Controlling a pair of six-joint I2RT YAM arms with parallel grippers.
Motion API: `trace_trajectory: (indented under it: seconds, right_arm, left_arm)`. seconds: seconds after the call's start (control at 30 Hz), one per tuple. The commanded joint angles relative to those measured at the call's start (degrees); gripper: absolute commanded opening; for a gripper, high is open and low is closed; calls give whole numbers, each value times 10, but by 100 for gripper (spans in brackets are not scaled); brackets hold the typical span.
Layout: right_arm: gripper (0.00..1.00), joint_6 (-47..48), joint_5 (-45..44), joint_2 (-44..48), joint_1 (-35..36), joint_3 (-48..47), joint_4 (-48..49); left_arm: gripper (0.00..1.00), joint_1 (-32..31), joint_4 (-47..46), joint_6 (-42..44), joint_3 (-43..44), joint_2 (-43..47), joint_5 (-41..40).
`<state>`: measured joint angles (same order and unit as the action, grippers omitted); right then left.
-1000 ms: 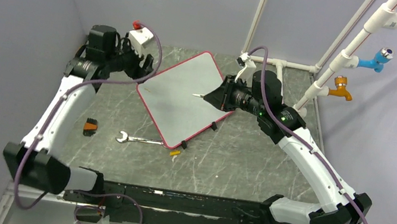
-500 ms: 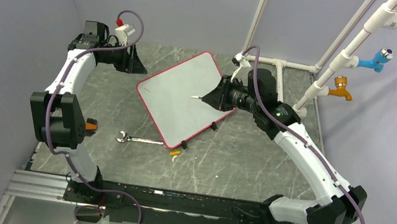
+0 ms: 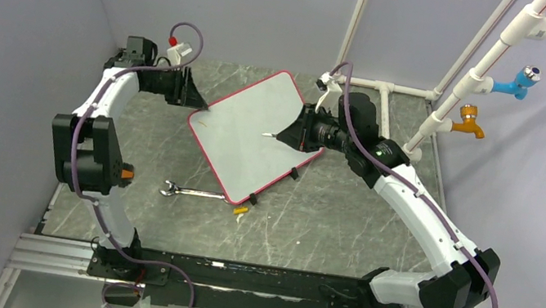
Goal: Write a sentence on the whiteboard
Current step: Hold the whiteboard at the center of the board.
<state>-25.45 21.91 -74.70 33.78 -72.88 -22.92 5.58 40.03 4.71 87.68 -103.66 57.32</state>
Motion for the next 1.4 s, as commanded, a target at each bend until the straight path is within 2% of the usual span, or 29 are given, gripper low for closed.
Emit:
trace_trajectory:
  seconds: [0.0,0.33,0.53,0.7,1.07,1.17,1.37]
  right_arm:
    - [0,9,12,0,-5,-19,25]
    - [0,12,14,11,-10,-12,21]
    - [0,14,17,14,-12,-12,16]
    - [0,16,21,10,-13,-13,16]
    - [0,33,50,-15,-8,0,65]
    - [0,43,25,-32,14,-15,69]
    - [0,82,-88,-78,93,-55,70]
  left_arm:
    - [46,-11,-2,-1,-5,-3,29]
    - [39,-35,35,11,14,-30,23]
    - [14,-47,56,19,35,-36,0]
    - [0,-52,64,31,46,-17,-27]
    - [0,-100,55,40,26,51,-93]
    - [0,-110,50,36,17,65,-113]
    - [0,-129,38,29,-1,91,-148]
